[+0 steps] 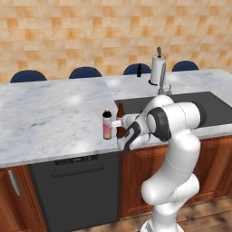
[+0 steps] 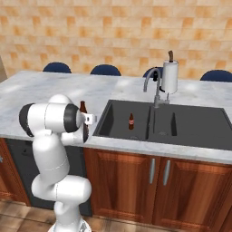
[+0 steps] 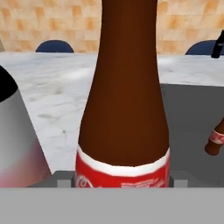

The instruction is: Place the large bottle from the dining counter next to the other large bottle outside the sink, and place the small bottle from the dining counter next to the other small bottle inside the sink.

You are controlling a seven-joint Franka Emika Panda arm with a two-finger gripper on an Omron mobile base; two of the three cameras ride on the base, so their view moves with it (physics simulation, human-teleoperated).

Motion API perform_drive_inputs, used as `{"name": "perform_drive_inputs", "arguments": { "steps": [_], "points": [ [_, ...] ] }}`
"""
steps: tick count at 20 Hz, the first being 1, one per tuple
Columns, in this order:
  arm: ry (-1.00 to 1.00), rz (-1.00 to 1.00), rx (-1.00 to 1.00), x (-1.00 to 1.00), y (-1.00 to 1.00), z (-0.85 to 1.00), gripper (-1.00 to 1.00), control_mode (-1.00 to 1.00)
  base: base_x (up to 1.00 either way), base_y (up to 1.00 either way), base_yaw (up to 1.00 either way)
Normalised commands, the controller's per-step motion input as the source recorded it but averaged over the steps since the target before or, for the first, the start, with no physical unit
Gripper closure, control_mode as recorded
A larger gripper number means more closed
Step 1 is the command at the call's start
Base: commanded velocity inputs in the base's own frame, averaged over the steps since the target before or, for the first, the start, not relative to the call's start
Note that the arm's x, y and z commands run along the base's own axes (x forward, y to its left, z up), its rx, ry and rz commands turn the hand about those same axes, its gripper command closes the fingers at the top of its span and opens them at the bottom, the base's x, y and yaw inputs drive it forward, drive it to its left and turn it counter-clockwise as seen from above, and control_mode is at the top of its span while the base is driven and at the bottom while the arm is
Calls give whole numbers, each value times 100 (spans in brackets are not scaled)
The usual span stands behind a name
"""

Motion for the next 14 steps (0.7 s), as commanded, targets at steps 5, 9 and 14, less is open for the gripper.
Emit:
{"name": "perform_drive_inputs", "arguments": {
  "steps": [5,9,14],
  "points": [
    [0,0,0,13,0,-47,100,-100,0,0,0],
    [0,0,0,6,1,-47,100,-100,0,0,0],
    [-6,0,0,-2,4,-48,100,-100,0,0,0]
  ]
}}
